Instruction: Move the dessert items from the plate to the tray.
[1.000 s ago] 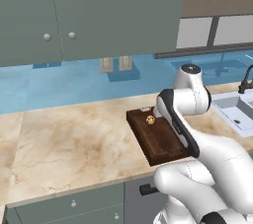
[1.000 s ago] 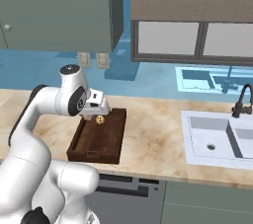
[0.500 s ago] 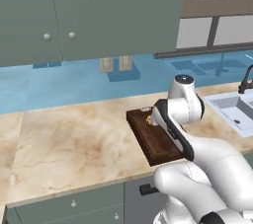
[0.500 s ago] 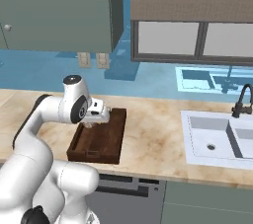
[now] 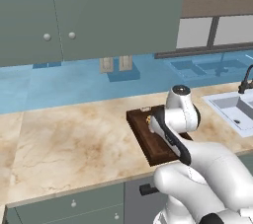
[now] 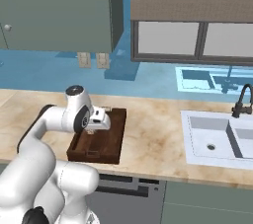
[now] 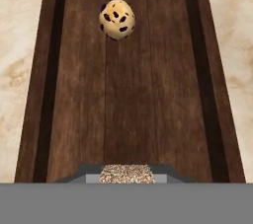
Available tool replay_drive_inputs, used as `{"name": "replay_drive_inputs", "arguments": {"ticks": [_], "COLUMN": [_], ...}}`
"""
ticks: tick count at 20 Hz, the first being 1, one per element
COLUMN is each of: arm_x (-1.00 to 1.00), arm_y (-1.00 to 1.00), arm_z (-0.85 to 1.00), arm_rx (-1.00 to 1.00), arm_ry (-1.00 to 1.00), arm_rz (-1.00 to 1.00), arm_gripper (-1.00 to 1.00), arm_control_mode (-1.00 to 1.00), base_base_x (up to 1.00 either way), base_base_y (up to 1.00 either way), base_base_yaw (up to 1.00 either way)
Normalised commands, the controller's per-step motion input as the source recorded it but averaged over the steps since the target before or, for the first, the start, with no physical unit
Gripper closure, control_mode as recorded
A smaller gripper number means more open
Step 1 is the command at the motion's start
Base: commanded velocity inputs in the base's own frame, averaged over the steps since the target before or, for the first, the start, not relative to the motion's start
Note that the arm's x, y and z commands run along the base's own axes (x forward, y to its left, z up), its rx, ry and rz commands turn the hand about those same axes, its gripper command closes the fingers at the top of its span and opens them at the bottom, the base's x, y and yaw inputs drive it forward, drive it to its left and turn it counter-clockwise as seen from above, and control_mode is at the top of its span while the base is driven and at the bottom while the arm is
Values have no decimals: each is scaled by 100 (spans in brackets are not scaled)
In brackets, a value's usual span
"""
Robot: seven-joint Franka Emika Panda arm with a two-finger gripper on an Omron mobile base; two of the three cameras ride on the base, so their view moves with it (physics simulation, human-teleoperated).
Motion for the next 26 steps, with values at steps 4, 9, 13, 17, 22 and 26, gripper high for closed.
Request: {"name": "replay_drive_inputs", "arguments": {"ticks": [4, 9, 13, 17, 22, 26], "arm_x": [30, 42, 37, 8, 1, 0], "arm_y": [0, 0, 0, 0, 0, 0], "arm_z": [-24, -17, -14, -11, -14, -23], "arm_rx": [0, 0, 0, 0, 0, 0], "arm_ry": [0, 4, 5, 0, 0, 0], "arm_rz": [0, 0, 0, 0, 0, 0], "arm_gripper": [100, 100, 100, 100, 100, 100], "arm_control_mode": [-100, -100, -100, -100, -100, -100], "base_base_x": [0, 0, 0, 0, 0, 0], "base_base_y": [0, 0, 0, 0, 0, 0], "base_base_yaw": [0, 0, 0, 0, 0, 0]}}
